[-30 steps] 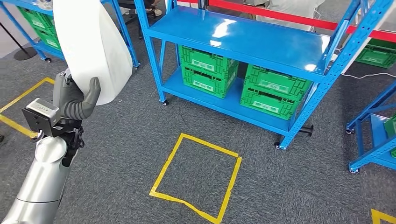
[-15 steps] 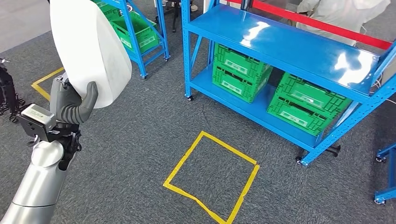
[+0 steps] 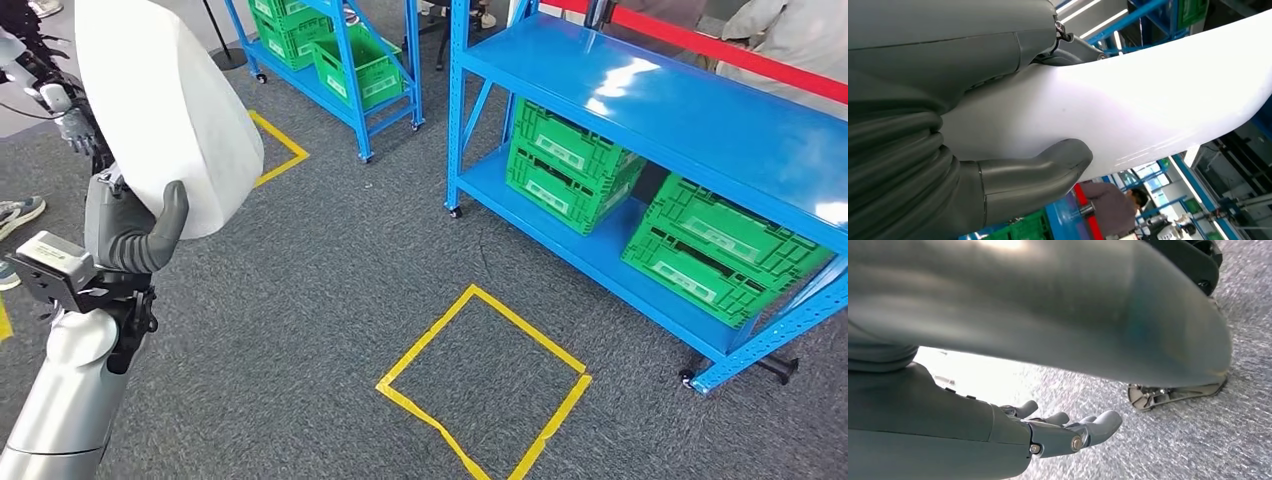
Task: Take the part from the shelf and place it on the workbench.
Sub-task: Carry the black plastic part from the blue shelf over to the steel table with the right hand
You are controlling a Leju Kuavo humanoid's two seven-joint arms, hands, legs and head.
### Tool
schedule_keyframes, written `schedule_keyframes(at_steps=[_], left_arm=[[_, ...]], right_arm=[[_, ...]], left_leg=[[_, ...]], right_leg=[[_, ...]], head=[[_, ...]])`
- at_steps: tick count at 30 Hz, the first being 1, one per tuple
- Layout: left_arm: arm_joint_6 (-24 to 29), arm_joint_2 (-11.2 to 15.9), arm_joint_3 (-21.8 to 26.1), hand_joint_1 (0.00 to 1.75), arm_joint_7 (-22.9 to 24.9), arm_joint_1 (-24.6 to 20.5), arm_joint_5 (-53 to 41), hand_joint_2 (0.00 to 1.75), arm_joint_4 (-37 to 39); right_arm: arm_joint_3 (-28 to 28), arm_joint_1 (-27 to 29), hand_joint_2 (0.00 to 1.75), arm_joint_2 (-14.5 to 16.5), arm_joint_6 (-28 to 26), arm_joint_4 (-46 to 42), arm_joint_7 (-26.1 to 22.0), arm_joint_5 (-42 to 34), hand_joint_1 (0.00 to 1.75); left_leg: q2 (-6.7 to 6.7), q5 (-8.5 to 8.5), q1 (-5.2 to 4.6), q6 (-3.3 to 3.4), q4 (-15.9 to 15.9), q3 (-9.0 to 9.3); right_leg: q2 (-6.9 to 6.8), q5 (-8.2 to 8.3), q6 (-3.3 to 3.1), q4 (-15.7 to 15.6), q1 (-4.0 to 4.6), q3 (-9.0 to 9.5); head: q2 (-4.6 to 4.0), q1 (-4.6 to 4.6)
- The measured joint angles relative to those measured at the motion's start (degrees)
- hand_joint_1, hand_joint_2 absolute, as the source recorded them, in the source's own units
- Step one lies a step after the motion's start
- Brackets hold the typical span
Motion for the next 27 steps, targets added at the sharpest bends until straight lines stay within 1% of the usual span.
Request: schedule_keyframes(at_steps=[1, 2, 3, 4, 5, 6, 7, 8, 9, 10, 11, 12, 13, 14, 15, 16, 17, 18, 19, 20, 21, 22, 23, 24, 25, 26, 27], left_arm=[[0.0, 0.0, 0.0, 1.75, 0.0, 0.0, 0.0, 1.75, 0.1], [0.0, 0.0, 0.0, 1.75, 0.0, 0.1, 0.0, 1.75, 0.2], [0.0, 0.1, 0.0, 1.75, 0.0, 0.1, 0.0, 1.75, 0.3], [0.0, 0.2, 0.0, 1.75, 0.0, 0.0, 0.0, 1.75, 0.5], [0.0, 0.4, 0.0, 1.75, -0.1, -0.2, 0.1, 1.75, 0.6], [-0.1, 0.6, 0.0, 1.75, -0.2, -0.5, 0.2, 1.75, 0.7], [-0.3, 0.8, 0.0, 1.75, -0.3, -0.8, 0.3, 1.75, 0.8], [-0.4, 0.9, 0.0, 1.75, -0.4, -1.3, 0.5, 1.75, 1.0], [-0.5, 1.1, -0.1, 1.75, -0.5, -1.7, 0.7, 1.75, 1.2], [-0.6, 1.2, -0.1, 1.75, -0.6, -2.1, 0.9, 1.75, 1.4], [-0.6, 1.4, -0.2, 1.75, -0.6, -2.4, 1.1, 1.75, 1.6], [-0.6, 1.5, -0.3, 1.75, -0.7, -2.9, 1.4, 1.75, 1.9], [-0.6, 1.6, -0.4, 1.75, -0.7, -3.4, 1.8, 1.75, 2.1], [-0.4, 1.6, -0.5, 1.75, -0.8, -3.8, 2.2, 1.75, 2.4], [-0.3, 1.6, -0.6, 1.75, -0.9, -4.2, 2.6, 1.75, 2.6], [0.0, 1.5, -0.8, 1.75, -0.9, -4.5, 2.9, 1.75, 2.8], [0.2, 1.5, -0.9, 1.75, -1.0, -4.5, 3.2, 1.75, 3.0], [0.4, 1.5, -0.9, 1.75, -1.1, -4.5, 3.4, 1.75, 3.1], [0.5, 1.6, -1.0, 1.75, -1.1, -4.5, 3.5, 1.75, 3.2], [0.6, 1.6, -1.0, 1.75, -1.2, -4.5, 3.6, 1.75, 3.3], [0.7, 1.6, -1.1, 1.75, -1.3, -4.5, 3.7, 1.75, 3.3], [0.7, 1.6, -1.2, 1.75, -1.3, -4.6, 3.8, 1.75, 3.2], [0.8, 1.6, -1.2, 1.75, -1.3, -4.7, 3.8, 1.75, 3.2], [1.0, 1.6, -1.3, 1.75, -1.2, -4.9, 3.9, 1.75, 3.2], [1.1, 1.6, -1.4, 1.75, -1.1, -5.0, 3.8, 1.75, 3.2], [1.3, 1.6, -1.5, 1.75, -1.0, -5.1, 3.8, 1.75, 3.2], [1.5, 1.7, -1.6, 1.75, -1.0, -5.2, 3.8, 1.75, 3.2]], right_arm=[[0.0, 0.1, 0.00, 0.0, 0.0, 0.0, 0.0, 0.0, 0.00], [0.0, 0.1, 0.00, 0.0, 0.0, 0.0, 0.0, 0.0, 0.00], [0.0, 0.1, 0.00, 0.0, 0.0, 0.0, 0.0, -0.1, 0.00], [0.0, 0.1, 0.00, 0.0, 0.0, 0.0, 0.1, -0.2, 0.00], [0.0, 0.1, 0.00, 0.0, 0.0, 0.0, 0.1, -0.3, 0.00], [0.0, 0.0, 0.00, 0.1, 0.0, 0.0, 0.1, -0.4, 0.00], [0.0, 0.0, 0.00, 0.1, -0.1, 0.0, 0.1, -0.5, 0.00], [0.0, -0.1, 0.00, 0.1, -0.1, 0.0, 0.1, -0.6, 0.00], [0.0, -0.1, 0.00, 0.2, -0.1, 0.0, 0.1, -0.8, 0.00], [0.0, -0.2, 0.00, 0.2, -0.1, 0.0, 0.1, -0.9, 0.00], [0.0, -0.2, 0.00, 0.2, -0.1, 0.0, 0.2, -1.0, 0.00], [0.0, -0.2, 0.00, 0.2, -0.1, 0.0, 0.2, -1.1, 0.00], [0.0, -0.2, 0.00, 0.2, -0.1, 0.0, 0.1, -1.2, 0.00], [0.0, -0.2, 0.00, 0.2, -0.1, 0.0, 0.1, -1.2, 0.00], [0.0, -0.1, 0.00, 0.2, -0.1, 0.0, 0.1, -1.2, 0.00], [0.0, 0.1, 0.00, 0.2, -0.1, 0.0, 0.1, -1.2, 0.00], [0.0, 0.2, 0.00, 0.2, 0.0, 0.0, 0.1, -1.2, 0.00], [0.0, 0.3, 0.00, 0.2, 0.0, 0.0, 0.1, -1.2, 0.00], [0.0, 0.4, 0.00, 0.2, 0.0, 0.0, 0.1, -1.2, 0.00], [0.0, 0.5, 0.00, 0.2, 0.0, 0.0, 0.1, -1.2, 0.00], [0.0, 0.5, 0.00, 0.2, 0.0, 0.0, 0.1, -1.2, 0.00], [0.0, 0.5, 0.00, 0.2, 0.0, 0.0, 0.1, -1.2, 0.00], [0.0, 0.5, 0.00, 0.3, 0.0, 0.0, 0.1, -1.3, 0.00], [0.0, 0.4, 0.00, 0.3, 0.0, 0.1, 0.1, -1.3, 0.00], [0.0, 0.3, 0.00, 0.3, 0.0, 0.1, 0.1, -1.4, 0.00], [0.0, 0.2, 0.00, 0.3, 0.0, 0.1, 0.1, -1.4, 0.00], [-0.1, 0.2, 0.00, 0.3, 0.0, 0.1, 0.1, -1.5, 0.00]], left_leg=[[0.60, -1.70, 0.03, -0.17, 3.9, -1.73], [0.82, -2.62, 0.06, -0.26, 6.7, -2.90], [0.92, -2.50, 0.07, -0.28, 7.6, -3.07], [1.12, -1.32, 0.06, -0.23, 5.9, -1.99], [1.73, 0.45, 0.01, -0.08, 2.4, 0.12], [3.32, 1.83, -0.20, 0.19, -1.9, 2.52], [4.60, 2.84, -0.46, 0.63, -5.4, 4.48], [5.52, 3.31, -0.74, 1.07, -7.7, 5.65], [5.85, 3.30, -1.00, 1.50, -8.6, 6.00], [4.99, 3.49, -1.09, 1.90, -8.6, 5.87], [4.25, 3.69, -0.97, 2.23, -8.7, 5.76], [3.59, 3.90, -0.80, 2.58, -8.9, 5.70], [2.92, 4.14, -0.60, 2.94, -9.1, 5.64], [2.29, 4.35, -0.40, 3.25, -9.2, 5.57], [1.59, 4.45, -0.38, 3.43, -9.2, 5.40], [0.85, 4.53, -0.36, 3.53, -9.2, 5.23], [0.06, 4.57, -0.36, 3.55, -9.1, 5.07], [-0.77, 4.60, -0.34, 3.52, -8.9, 4.94], [-1.61, 4.62, -0.28, 3.43, -8.8, 4.84], [-2.45, 4.62, -0.21, 3.29, -8.6, 4.77], [-3.24, 4.59, -0.10, 3.07, -8.3, 4.65], [-4.05, 4.55, -0.07, 2.71, -8.0, 4.46], [-4.72, 4.57, -0.03, 2.28, -7.9, 4.22], [-5.38, 4.69, 0.03, 1.80, -7.9, 4.00], [-6.03, 4.90, 0.07, 1.29, -8.0, 3.85], [-6.47, 5.14, 0.19, 0.87, -8.3, 3.68], [-5.89, 5.14, 0.20, 0.56, -8.2, 3.48]], right_leg=[[-0.82, -0.03, -0.09, 0.0, 0.11, -0.05], [-1.68, -0.07, -0.14, 0.0, 0.19, -0.07], [-2.54, -0.10, -0.17, 0.1, 0.24, -0.08], [-3.33, -0.15, -0.17, 0.1, 0.28, -0.05], [-4.06, -0.23, -0.13, 0.1, 0.32, 0.03], [-4.74, -0.35, 0.00, 0.2, 0.43, 0.14], [-5.35, -0.49, 0.20, 0.2, 0.60, 0.22], [-5.94, -0.60, 0.44, 0.3, 0.78, 0.30], [-6.58, -0.66, 0.69, 0.3, 0.92, 0.37], [-7.23, -0.69, 0.94, 0.2, 1.00, 0.46], [-7.45, -0.80, 1.28, 0.2, 0.96, 0.54], [-6.56, -1.16, 1.64, 0.6, 0.85, 0.47], [-4.90, -2.08, 1.97, 1.9, 0.73, -0.05], [-2.85, -3.58, 2.26, 4.4, 0.57, -1.21], [-1.06, -5.46, 2.43, 8.0, 0.45, -2.99], [-0.22, -7.19, 2.53, 12.1, 0.40, -5.04], [0.06, -8.15, 2.61, 15.2, 0.37, -6.74], [0.13, -8.02, 2.64, 16.6, 0.33, -7.60], [0.21, -6.72, 2.64, 15.6, 0.25, -7.27], [0.59, -4.64, 2.61, 12.5, 0.11, -5.90], [1.83, -2.71, 2.58, 8.5, -0.11, -4.08], [3.11, -1.30, 2.54, 5.1, -0.21, -2.49], [4.07, -0.53, 2.45, 2.7, -0.29, -1.48], [4.62, -0.43, 2.25, 1.8, -0.23, -1.11], [4.13, -0.37, 1.96, 1.8, -0.04, -1.12], [3.38, -0.18, 1.51, 1.6, -0.04, -1.10], [2.68, 0.01, 1.06, 1.4, 0.00, -1.02]], head=[[-0.01, -0.05], [-0.01, -0.05], [-0.01, -0.05], [-0.01, -0.05], [-0.01, -0.05], [-0.01, -0.07], [-0.01, -0.05], [-0.01, -0.03], [0.00, -0.01], [0.00, 0.02], [0.00, 0.02], [0.00, 0.01], [0.00, 0.06], [0.00, 0.17], [0.00, 0.27], [0.01, 0.38], [0.01, 0.43], [0.01, 0.44], [0.01, 0.44], [0.01, 0.45], [0.01, 0.45], [0.00, 0.48], [-0.01, 0.49], [-0.01, 0.50], [-0.01, 0.52], [0.00, 0.52], [0.00, 0.47]])
